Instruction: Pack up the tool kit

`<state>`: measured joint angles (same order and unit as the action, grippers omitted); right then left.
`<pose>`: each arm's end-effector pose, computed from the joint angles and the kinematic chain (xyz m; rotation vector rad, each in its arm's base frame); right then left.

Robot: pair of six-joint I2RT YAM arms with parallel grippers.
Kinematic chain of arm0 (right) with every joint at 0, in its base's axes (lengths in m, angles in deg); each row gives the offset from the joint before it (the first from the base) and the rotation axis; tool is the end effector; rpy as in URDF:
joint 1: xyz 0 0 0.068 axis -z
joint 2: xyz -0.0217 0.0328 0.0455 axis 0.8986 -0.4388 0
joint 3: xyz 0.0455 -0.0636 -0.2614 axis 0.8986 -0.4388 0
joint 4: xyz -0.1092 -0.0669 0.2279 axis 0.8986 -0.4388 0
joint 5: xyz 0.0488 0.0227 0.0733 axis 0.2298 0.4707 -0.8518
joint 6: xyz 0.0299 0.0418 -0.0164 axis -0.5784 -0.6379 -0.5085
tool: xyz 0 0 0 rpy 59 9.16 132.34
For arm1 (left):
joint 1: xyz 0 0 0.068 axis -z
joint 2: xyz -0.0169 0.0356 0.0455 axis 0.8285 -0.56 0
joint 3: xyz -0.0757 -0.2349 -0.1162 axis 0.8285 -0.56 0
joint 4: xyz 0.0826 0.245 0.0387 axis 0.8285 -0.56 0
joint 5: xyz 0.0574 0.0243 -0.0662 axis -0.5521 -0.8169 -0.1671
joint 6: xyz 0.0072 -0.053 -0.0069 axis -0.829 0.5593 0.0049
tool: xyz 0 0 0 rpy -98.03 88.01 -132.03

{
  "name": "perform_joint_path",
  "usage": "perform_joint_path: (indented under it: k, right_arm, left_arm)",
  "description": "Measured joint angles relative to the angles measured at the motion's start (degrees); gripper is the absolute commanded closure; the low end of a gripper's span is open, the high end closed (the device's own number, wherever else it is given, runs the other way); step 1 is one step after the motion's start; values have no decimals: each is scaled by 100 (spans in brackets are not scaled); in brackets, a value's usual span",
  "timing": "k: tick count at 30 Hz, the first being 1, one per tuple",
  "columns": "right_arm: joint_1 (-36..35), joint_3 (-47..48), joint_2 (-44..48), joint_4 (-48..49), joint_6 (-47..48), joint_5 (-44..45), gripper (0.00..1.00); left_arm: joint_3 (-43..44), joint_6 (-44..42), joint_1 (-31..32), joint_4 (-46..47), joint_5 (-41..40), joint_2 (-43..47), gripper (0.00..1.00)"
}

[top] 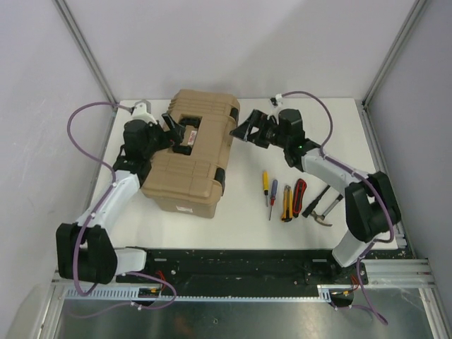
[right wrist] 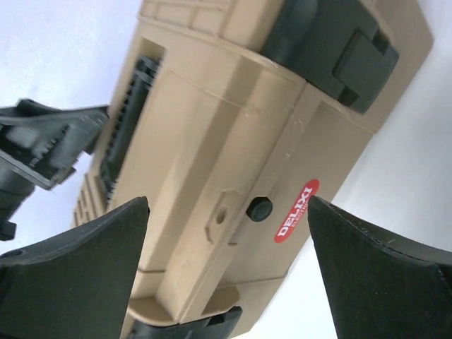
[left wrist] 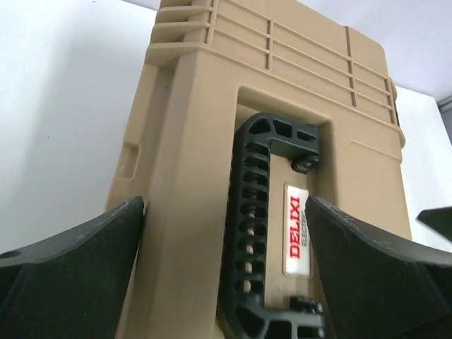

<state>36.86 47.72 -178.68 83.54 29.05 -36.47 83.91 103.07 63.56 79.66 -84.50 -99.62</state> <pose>0.3470 0.1930 0.2787 -0.0416 2.0023 1.1739 0.2974 -0.0431 0.3054 -0.2156 1.8710 -0.4735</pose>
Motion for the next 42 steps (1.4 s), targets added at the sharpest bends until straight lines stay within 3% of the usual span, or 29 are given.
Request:
perform_joint_path:
  k: [5, 11, 16, 22, 36, 42]
  right_arm:
    - [138, -105, 612, -44, 33, -17, 1]
    - [153, -1040, 1154, 328, -153, -361, 1]
    - [157, -1906, 1202, 754, -498, -778, 1]
    - [142, -2444, 1257, 1349, -909, -1187, 1]
    - [-31, -2885, 1252, 2337, -1473, -1467, 1]
    - [-48, -3287, 579, 3615, -2218, -1543, 1]
  left_arm:
    - [-107, -118, 0, -485, -57, 807, 1]
    - [-446, -229, -13, -940, -79, 2026, 0]
    - [-809, -98, -31, -1589, -74, 2476, 1]
    - [-1239, 155, -101, -1624, -229, 3027, 1]
    - [-1467, 501, -151, -1547, -138, 3226, 1]
    - [-1467, 752, -103, -1344, -85, 3075, 2]
